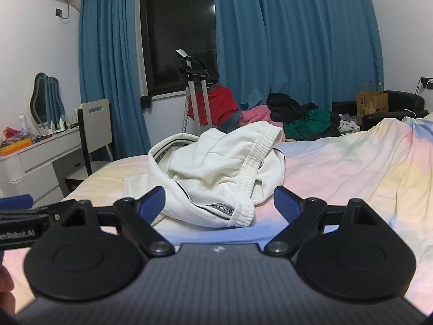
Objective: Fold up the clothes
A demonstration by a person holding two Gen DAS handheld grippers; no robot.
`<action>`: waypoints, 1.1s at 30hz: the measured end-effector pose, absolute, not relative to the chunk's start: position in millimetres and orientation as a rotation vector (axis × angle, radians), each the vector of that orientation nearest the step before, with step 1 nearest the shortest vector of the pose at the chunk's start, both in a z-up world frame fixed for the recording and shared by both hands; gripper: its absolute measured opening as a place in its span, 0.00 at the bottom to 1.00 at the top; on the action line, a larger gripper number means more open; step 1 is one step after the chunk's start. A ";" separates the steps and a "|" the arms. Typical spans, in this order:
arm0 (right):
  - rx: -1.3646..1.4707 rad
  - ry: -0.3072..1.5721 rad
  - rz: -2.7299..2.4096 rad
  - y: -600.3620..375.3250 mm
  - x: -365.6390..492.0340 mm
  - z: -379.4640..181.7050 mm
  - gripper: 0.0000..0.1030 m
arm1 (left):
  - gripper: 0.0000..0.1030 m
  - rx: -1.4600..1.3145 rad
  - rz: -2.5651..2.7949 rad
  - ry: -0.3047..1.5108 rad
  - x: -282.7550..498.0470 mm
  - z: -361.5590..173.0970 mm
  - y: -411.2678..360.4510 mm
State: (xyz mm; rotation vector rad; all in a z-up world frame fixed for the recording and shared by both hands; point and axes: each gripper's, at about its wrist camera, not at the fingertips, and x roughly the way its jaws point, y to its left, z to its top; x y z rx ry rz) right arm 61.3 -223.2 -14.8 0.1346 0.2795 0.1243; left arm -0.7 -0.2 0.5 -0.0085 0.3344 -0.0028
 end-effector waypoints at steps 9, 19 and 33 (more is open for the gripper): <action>0.101 0.286 0.117 -219.9 67.9 -20.6 0.86 | 1.00 0.012 0.018 0.330 -1.7 3.6 0.3; 0.103 0.278 0.124 -221.1 63.9 -18.6 0.86 | 1.00 0.014 0.027 0.311 -5.4 3.1 3.3; 0.112 0.277 0.131 -222.1 61.7 -16.5 0.86 | 1.00 0.021 0.035 0.320 -1.6 -2.8 1.9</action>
